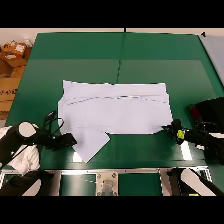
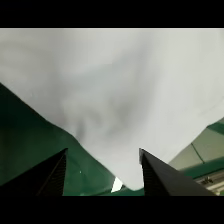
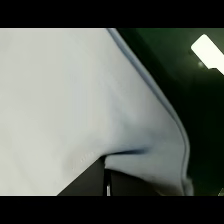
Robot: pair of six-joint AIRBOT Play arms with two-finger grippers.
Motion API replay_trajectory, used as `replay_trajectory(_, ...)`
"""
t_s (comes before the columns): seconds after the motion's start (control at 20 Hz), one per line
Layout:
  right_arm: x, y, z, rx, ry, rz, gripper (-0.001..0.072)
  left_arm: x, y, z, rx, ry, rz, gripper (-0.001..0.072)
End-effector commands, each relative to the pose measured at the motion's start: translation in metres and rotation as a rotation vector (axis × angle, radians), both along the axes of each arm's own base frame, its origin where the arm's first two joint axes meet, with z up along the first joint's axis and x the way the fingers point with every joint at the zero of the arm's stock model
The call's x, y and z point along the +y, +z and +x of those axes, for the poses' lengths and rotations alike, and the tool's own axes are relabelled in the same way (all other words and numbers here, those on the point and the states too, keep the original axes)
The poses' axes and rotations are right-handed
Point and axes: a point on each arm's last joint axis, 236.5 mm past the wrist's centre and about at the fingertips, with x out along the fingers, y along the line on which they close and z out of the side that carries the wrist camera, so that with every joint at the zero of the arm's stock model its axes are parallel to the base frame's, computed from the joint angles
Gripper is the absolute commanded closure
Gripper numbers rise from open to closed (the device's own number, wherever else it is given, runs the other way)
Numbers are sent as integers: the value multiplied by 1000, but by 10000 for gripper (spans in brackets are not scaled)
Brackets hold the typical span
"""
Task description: Fold the shirts.
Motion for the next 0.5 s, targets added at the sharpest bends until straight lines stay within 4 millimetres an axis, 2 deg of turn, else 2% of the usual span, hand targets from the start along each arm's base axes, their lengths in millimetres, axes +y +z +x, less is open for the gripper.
replay_trajectory(0.0, 0, 0, 1, -6, 6, -4, 695, -7, -15, 16, -66, 130, -57, 170)
replay_trajectory(0.2, 1, 0, 1, -6, 7, -1, 695, -12, -28, 15, -45, 160, -83, 171)
replay_trajectory(0.25, 2, 1, 0, -5, 10, 4, 695, -14, -26, 17, -53, 163, -96, 208)
replay_trajectory(0.3, 4, 2, -1, -6, 18, 11, 695, -18, -21, 21, -77, 148, -118, 483)
replay_trajectory(0.35, 6, 3, -1, -17, 42, 11, 695, -23, -15, 23, -97, 113, -136, 660)
replay_trajectory(0.45, 11, 9, 0, -35, 86, 21, 696, -27, 0, 24, -104, 25, -140, 683)
